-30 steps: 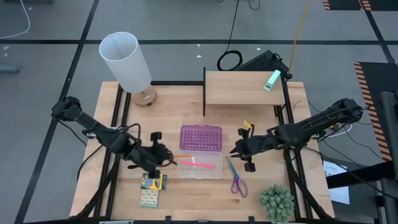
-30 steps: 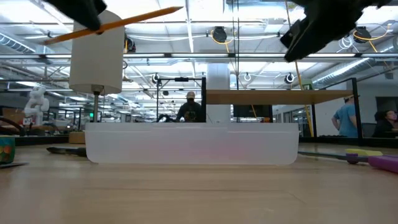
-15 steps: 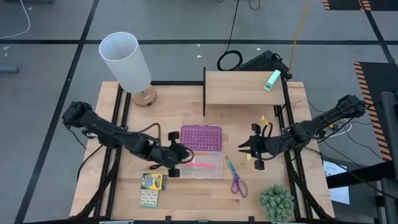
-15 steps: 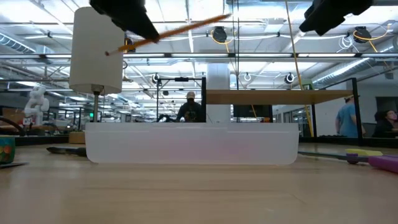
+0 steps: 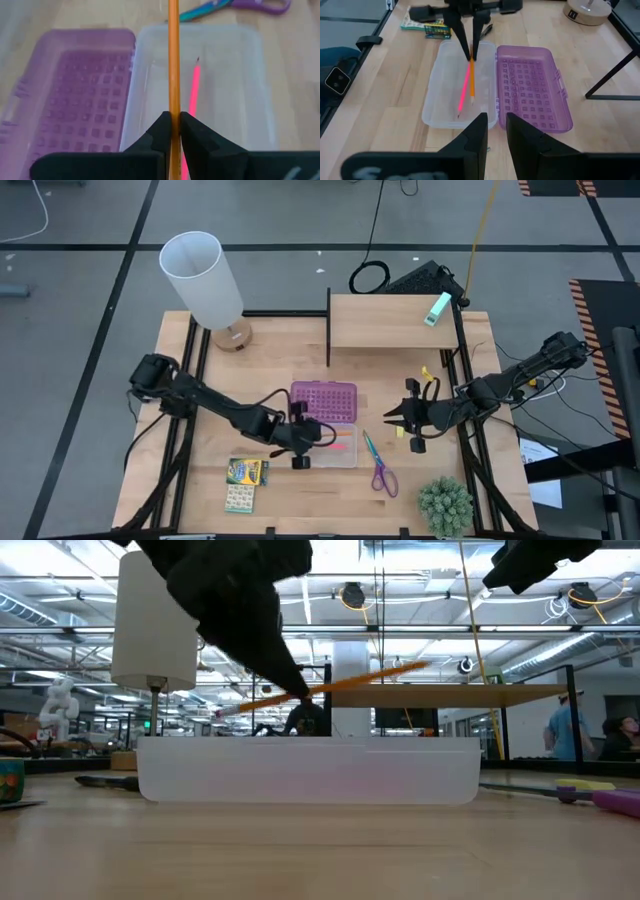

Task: Pack school essentials
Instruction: Put the yellow pencil into the violet plastic pencil case

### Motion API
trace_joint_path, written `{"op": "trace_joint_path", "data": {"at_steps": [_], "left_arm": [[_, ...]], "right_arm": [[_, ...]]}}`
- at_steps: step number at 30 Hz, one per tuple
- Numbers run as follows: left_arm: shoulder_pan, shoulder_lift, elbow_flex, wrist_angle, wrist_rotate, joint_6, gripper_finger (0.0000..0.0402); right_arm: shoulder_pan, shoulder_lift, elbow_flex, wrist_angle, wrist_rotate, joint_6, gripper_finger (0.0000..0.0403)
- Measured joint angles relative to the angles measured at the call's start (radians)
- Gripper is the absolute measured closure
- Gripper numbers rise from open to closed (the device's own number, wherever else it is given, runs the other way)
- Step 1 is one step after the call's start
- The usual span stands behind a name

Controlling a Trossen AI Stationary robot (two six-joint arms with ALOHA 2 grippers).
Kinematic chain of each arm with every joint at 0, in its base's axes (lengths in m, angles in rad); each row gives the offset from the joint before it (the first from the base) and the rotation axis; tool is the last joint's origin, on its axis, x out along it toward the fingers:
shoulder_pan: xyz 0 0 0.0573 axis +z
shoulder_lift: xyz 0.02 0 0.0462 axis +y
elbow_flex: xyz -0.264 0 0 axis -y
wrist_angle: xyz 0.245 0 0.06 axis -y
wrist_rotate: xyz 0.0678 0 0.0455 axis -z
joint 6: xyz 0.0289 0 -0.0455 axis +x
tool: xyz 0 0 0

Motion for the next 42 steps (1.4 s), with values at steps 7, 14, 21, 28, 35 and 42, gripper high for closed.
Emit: {"op": "trace_joint_path", "data": {"at_steps": [7, 14, 21, 28, 35, 42], "left_arm": [[0.004, 0.023, 0.0, -0.008, 0.028, -0.001, 0.0364], [0.002, 0.023, -0.015, -0.013, 0.034, -0.003, 0.0364], [0.002, 0.023, -0.026, -0.024, 0.034, 0.0, 0.0364], [0.002, 0.036, -0.027, -0.029, 0.035, 0.018, 0.0364], [0.0, 0.061, -0.028, -0.022, 0.036, 0.035, 0.0364], [0.0, 0.069, -0.026, -0.02, 0.047, 0.048, 0.0364]], "right_arm": [[0.0, 0.0, 0.0, 0.001, 0.0, 0.002, 0.0337], [0.0, 0.0, 0.0, 0.008, 0.0, 0.003, 0.0337], [0.0, 0.0, 0.0, 0.05, -0.002, 0.003, 0.0337], [0.0, 0.001, 0.0, 0.069, -0.003, 0.015, 0.0337], [0.021, 0.004, 0.0, 0.098, -0.003, 0.048, 0.0337], [0.063, 0.015, 0.0, 0.12, 0.021, 0.049, 0.0337]]}}
